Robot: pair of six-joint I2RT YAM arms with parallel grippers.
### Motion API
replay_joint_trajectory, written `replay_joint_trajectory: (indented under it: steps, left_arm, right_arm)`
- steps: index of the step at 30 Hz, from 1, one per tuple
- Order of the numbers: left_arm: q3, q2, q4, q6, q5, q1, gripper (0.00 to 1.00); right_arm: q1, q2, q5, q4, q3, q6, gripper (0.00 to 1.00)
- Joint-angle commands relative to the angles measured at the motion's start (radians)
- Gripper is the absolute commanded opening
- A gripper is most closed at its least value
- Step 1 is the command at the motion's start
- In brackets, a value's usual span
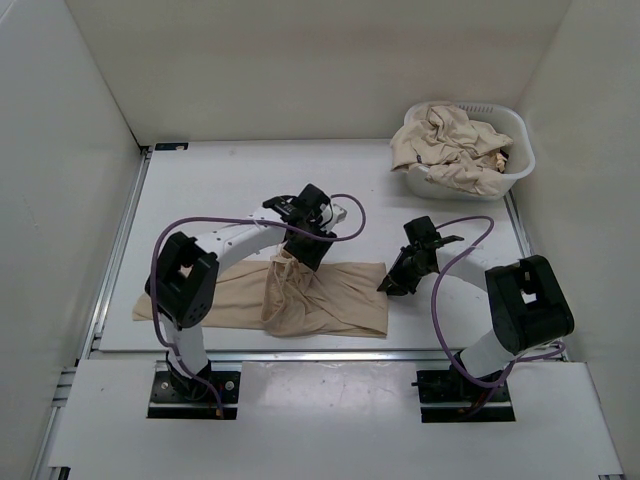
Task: Fold and stack the trousers
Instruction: Fold the trousers
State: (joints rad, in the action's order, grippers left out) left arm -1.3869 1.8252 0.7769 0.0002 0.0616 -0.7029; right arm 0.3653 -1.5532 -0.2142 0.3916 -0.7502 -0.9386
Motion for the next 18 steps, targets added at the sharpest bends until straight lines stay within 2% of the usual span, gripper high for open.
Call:
replay_joint_trajectory:
  steps: [1, 4, 6, 7, 9, 12, 18]
  left_arm:
    - [-0.035, 0.008, -0.019, 0.0, 0.024, -0.004, 0.6]
    - [-0.054, 0.019, -0.019, 0.0, 0.035, -0.004, 0.52]
    - [-0.054, 0.043, -0.019, 0.0, 0.035, -0.004, 0.43]
    - [-0.054, 0.043, -0.019, 0.0, 0.026, -0.004, 0.31]
    - [-0.054, 0.052, -0.019, 0.0, 0.005, -0.004, 0.16]
    - [-0.043, 0.036, -0.019, 0.0, -0.02, -0.004, 0.14]
    - [-0.136, -0.127, 0.182, 0.0, -0.008, 0.006, 0.14]
  right_arm:
    - [0.003, -0.036, 0.062, 0.044, 0.008, 0.015, 0.28]
    - [0.003, -0.036, 0.062, 0.044, 0.017, 0.015, 0.28]
    - [0.003, -0.045, 0.062, 0.044, 0.017, 0.015, 0.28]
    - [0.003, -0.045, 0.052, 0.035, 0.017, 0.006, 0.28]
    - [0.003, -0.045, 0.052, 0.035, 0.017, 0.006, 0.29]
    - [0.003, -0.045, 0.052, 0.035, 0.017, 0.006, 0.32]
    - [0.003, -0.054, 0.052, 0.044, 0.017, 0.015, 0.32]
